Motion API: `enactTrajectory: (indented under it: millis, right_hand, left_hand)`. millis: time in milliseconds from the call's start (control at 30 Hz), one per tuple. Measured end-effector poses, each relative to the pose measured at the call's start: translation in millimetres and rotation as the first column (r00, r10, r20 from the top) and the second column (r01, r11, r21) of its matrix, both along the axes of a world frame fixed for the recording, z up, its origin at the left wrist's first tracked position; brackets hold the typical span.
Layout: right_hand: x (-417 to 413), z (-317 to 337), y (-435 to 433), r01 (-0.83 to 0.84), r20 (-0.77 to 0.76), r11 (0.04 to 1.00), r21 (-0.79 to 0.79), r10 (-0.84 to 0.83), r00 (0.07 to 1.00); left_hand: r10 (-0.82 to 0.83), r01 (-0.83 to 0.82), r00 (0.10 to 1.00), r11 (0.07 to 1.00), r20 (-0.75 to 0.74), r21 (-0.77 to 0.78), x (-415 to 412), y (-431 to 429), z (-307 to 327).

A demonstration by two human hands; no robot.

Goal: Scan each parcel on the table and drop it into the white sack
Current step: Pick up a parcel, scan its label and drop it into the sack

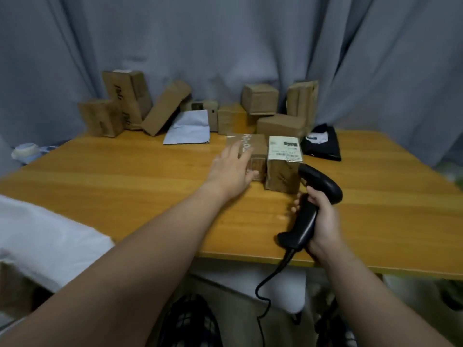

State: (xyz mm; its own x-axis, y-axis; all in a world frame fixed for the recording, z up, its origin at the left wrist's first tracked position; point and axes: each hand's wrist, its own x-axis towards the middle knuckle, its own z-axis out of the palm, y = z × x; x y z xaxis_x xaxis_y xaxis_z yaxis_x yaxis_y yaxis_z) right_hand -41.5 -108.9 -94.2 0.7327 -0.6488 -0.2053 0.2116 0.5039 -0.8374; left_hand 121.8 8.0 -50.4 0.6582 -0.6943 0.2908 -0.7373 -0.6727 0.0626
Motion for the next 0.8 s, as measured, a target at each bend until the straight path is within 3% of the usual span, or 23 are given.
enactTrajectory:
  millis: [133,233,533,600,700,800]
  right_hand:
    - [4,-9,-3,0.024,0.050,1.000,-0.013,-0.023,0.998]
    - [7,-12,-6,0.008,0.068,1.000,-0.010,-0.007,0.998]
    - [5,-10,6,-0.047,0.086,0.982,-0.184,0.064,0.994]
    - [3,-9,6,-0.050,0.080,0.981,-0.189,0.066,0.995]
    - [0,-9,7,-0.045,0.077,0.985,-0.167,0.059,0.995]
    - [-2,-10,8,-0.045,0.081,0.985,-0.166,0.059,0.995]
  left_hand:
    - [0.067,-0.057,0.993,0.993,-0.098,0.102,23,-22,-3]
    - [0.095,-0.097,0.982,0.995,-0.163,-0.005,26,-17,-6]
    - [0.324,-0.331,0.943,0.897,-0.072,-0.294,-3,48,-21]
    - [0.274,-0.305,0.952,0.873,-0.134,-0.381,-9,48,-22]
    - [0.074,-0.196,0.968,0.821,-0.241,-0.537,-19,47,-13]
    - [0.053,-0.102,0.990,0.912,-0.133,-0.396,-20,52,-7]
